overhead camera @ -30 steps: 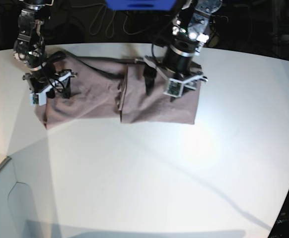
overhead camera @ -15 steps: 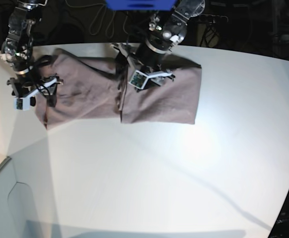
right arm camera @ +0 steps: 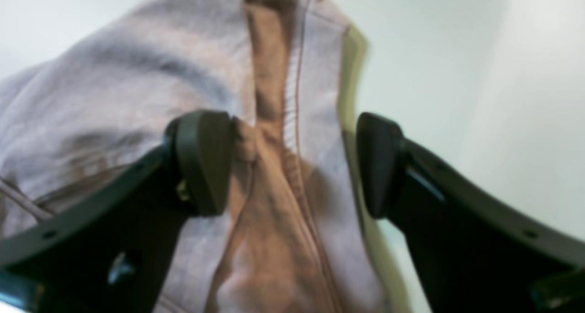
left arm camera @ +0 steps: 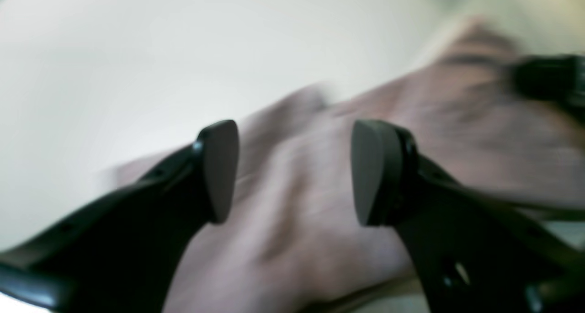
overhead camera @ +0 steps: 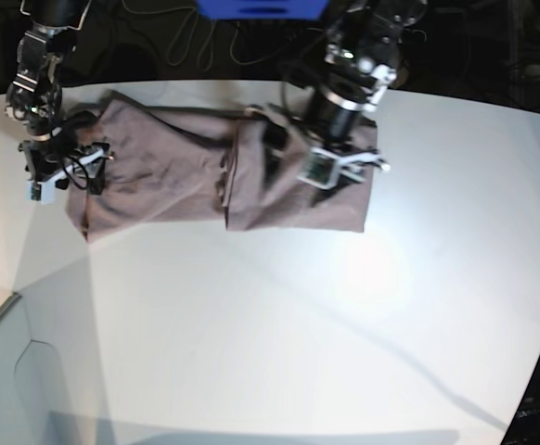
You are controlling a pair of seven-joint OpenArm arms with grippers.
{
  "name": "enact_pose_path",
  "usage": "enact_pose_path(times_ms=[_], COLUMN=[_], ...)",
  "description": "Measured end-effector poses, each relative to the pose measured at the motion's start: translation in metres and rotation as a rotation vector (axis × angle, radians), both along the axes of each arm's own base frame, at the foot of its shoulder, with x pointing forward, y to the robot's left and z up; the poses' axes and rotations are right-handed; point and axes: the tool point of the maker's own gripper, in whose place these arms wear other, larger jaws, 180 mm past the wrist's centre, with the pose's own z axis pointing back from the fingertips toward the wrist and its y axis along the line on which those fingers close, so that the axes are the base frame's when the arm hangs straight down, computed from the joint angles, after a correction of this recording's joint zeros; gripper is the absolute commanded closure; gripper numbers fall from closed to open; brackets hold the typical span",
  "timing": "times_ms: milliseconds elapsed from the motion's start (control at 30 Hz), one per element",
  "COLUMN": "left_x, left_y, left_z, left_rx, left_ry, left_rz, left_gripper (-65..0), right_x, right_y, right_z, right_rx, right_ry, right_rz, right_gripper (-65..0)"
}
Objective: Layout the t-shirt on the table in an organized manner, then fold the t-shirt properly
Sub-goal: 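Release the folded half and raise the left gripper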
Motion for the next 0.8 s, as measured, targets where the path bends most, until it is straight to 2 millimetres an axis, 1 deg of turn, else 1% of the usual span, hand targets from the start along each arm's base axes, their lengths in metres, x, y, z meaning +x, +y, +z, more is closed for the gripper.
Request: enact_pose_path(times_ms=[33, 167, 233, 300, 367, 400, 467, 600, 667, 733, 800], left_x=[0.001, 0.000, -0.003, -0.009, -0.017, -0.020, -0.021, -0.015, -0.013, -0.011, -0.006], left_y=[0.019, 0.086, 0.110, 0.127, 0.134, 0.135, 0.132, 0.132, 0.132, 0.132, 0.132], left_z=[-0.005, -0.015, -0.025, -0.044, -0.064, -0.074, -0.082, -0.085, -0.086, -0.086, -0.085], left_rx=[0.000, -0.113, -0.170, -0.187, -0.185, -0.187, -0.201, -0.230, -0.233, -0.233, -0.235], left_ry=[0.019, 0.091, 0.123, 0.176, 0.233, 0.265, 0.286, 0.290, 0.291, 0.289, 0.282], left_rz=[0.055, 0.283, 0.369, 0.429, 0.461, 0.466, 0.471, 0.488, 0.490, 0.490, 0.490], left_gripper=[-37.7, -37.7, -37.7, -37.7, -37.6, -37.6, -37.6, -37.6, -37.6, -37.6, -37.6], right_x=[0.000, -0.005, -0.006, -0.004, -0.004, -0.005, -0.007, -0.007, -0.006, -0.006, -0.006], right_y=[0.000, 0.001, 0.004, 0.010, 0.018, 0.022, 0.027, 0.037, 0.038, 0.041, 0.046], right_z=[0.000, -0.002, -0.002, -0.003, -0.004, -0.004, -0.005, -0.007, -0.008, -0.008, -0.009], right_rx=[0.000, 0.000, 0.002, 0.001, 0.004, 0.005, 0.010, 0.017, 0.021, 0.023, 0.033], right_ry=[0.001, 0.004, -0.001, 0.003, 0.002, -0.001, -0.005, 0.000, 0.000, 0.002, 0.002], right_rz=[0.000, 0.001, 0.008, 0.034, 0.055, 0.065, 0.077, 0.104, 0.106, 0.115, 0.122], right_gripper=[-42.8, -42.8, -42.8, -42.8, -42.7, -42.5, -39.5, -27.3, -21.0, -13.9, -4.1])
